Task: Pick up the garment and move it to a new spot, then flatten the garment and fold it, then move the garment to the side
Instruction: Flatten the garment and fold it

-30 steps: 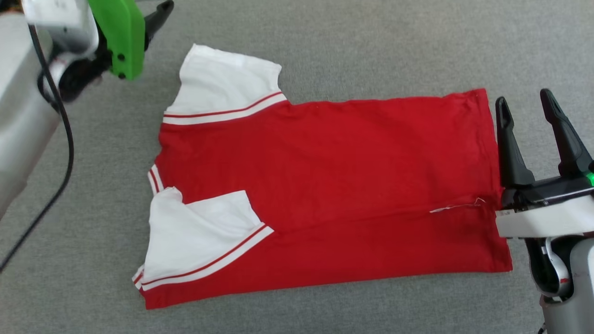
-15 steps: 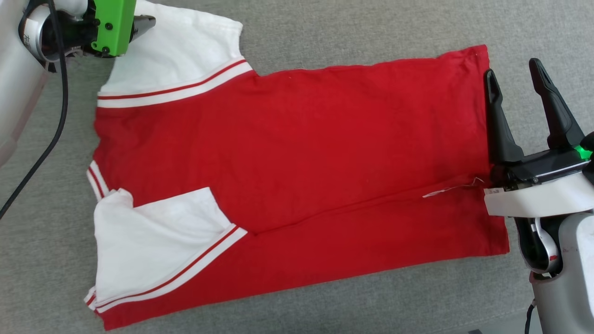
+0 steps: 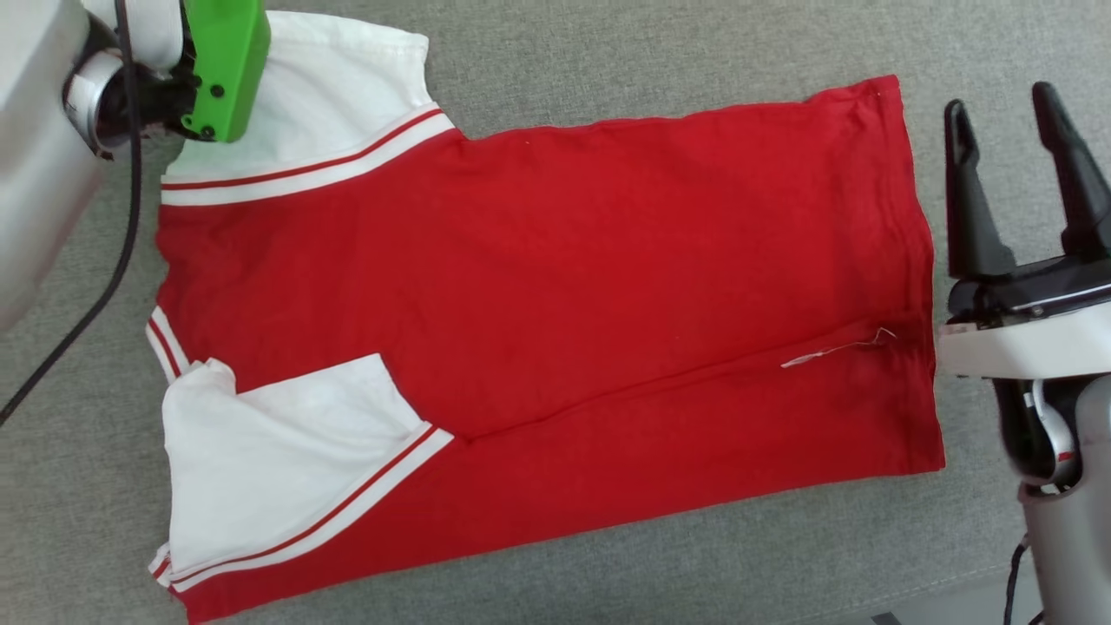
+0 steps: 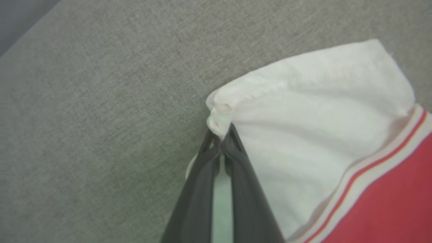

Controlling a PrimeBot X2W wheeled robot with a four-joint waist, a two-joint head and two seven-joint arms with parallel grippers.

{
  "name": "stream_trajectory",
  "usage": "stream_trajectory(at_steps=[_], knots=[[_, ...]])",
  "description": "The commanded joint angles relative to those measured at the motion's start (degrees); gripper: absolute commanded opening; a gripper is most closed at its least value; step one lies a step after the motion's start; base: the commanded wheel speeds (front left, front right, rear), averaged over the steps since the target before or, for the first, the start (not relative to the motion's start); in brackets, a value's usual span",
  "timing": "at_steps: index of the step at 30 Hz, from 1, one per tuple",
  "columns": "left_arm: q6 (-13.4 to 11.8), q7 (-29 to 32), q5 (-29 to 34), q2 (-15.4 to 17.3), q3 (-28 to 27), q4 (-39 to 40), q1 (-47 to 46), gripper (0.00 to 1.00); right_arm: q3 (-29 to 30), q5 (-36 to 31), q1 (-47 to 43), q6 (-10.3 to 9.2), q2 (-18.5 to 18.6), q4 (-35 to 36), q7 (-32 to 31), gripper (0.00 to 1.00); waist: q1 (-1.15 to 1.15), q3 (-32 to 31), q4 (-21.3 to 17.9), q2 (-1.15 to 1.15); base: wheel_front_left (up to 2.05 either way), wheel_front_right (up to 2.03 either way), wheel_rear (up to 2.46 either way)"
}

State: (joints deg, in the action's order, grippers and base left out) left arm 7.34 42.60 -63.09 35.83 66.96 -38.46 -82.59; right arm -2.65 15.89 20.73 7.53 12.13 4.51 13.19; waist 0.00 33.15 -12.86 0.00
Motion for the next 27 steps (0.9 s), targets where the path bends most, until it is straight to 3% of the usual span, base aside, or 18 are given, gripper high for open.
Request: stream_trajectory(at_steps=[1,11,18,27], knots=[[0.13,-0.88,0.11,0.17,1.14,-0.39,2.53,0.00,0.36,-0.20,1.50,-0.04,0.89,0.24,-0.14,1.00,0.00,-1.81,1.19,0.00,0.00,0.00,0.00],[0.14,-11.61,0.74,0.21,3.66,6.05,4.42,0.00,2.23,2.78,8.62,-0.04,7.59,0.28,-10.34,1.00,0.00,-8.41,5.32,0.00,0.00,0.00,0.00],[0.14,-22.35,3.54,-0.22,4.40,8.26,7.02,0.00,-0.88,9.89,14.42,-0.04,16.77,-6.08,-26.76,1.00,0.00,-10.85,8.21,0.00,0.00,0.00,0.00],[-0.90,-31.32,4.90,-1.66,3.64,9.14,10.15,0.00,-9.16,22.53,17.06,-0.04,24.96,-13.25,-51.36,1.00,0.00,-10.88,10.97,0.00,0.00,0.00,0.00]])
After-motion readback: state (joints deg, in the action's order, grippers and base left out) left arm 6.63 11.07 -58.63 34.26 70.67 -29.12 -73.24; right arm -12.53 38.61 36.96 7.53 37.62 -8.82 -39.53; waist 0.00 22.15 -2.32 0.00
